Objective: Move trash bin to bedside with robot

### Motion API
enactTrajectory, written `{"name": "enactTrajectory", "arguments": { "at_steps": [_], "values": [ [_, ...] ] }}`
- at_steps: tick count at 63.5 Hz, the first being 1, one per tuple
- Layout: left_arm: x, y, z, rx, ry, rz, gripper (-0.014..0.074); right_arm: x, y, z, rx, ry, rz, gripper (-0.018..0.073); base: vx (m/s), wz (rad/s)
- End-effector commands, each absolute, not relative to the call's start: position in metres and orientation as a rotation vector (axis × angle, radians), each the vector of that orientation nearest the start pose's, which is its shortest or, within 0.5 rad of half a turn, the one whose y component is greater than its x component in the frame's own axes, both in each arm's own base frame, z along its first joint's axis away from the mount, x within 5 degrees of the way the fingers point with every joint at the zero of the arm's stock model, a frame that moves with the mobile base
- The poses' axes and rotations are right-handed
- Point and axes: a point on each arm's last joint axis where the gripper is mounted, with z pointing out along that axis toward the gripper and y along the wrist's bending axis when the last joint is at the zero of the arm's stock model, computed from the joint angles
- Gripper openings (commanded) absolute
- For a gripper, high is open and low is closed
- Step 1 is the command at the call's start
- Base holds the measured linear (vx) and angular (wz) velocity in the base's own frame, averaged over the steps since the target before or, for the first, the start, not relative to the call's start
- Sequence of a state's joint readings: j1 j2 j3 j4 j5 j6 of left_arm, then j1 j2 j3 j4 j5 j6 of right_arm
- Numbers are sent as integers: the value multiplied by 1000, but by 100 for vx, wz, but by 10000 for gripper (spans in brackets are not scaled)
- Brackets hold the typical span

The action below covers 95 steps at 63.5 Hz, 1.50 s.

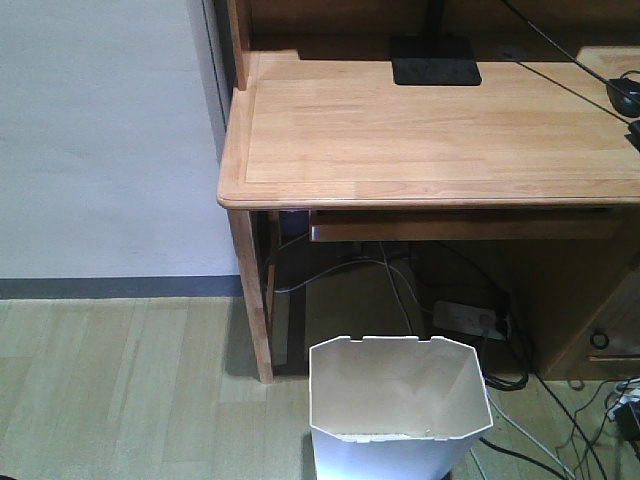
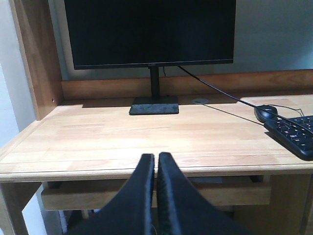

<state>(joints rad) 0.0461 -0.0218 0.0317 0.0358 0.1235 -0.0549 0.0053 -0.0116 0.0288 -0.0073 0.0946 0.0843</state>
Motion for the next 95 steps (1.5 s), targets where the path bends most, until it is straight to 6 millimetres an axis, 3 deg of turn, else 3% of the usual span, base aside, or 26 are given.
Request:
{"name": "enactTrajectory", "arguments": {
  "at_steps": [1, 38, 49, 72, 82, 95],
  "values": [
    [54, 3, 208, -55, 1513, 18, -6, 57, 0, 196, 43, 1528, 51, -9, 0, 0],
    [54, 3, 208, -55, 1513, 18, -6, 57, 0, 196, 42, 1528, 50, -9, 0, 0],
    [54, 3, 208, -55, 1513, 18, -6, 57, 0, 197, -70, 1514, -67, -9, 0, 0],
    [54, 3, 208, -55, 1513, 18, -6, 57, 0, 198, -74, 1508, -71, -9, 0, 0],
    [54, 3, 208, -55, 1513, 18, -6, 54, 1, 217, -69, 1362, -62, -9, 0, 0],
    [54, 3, 208, -55, 1513, 18, -6, 58, 1, 249, -67, 1354, -61, -9, 0, 0]
  ]
}}
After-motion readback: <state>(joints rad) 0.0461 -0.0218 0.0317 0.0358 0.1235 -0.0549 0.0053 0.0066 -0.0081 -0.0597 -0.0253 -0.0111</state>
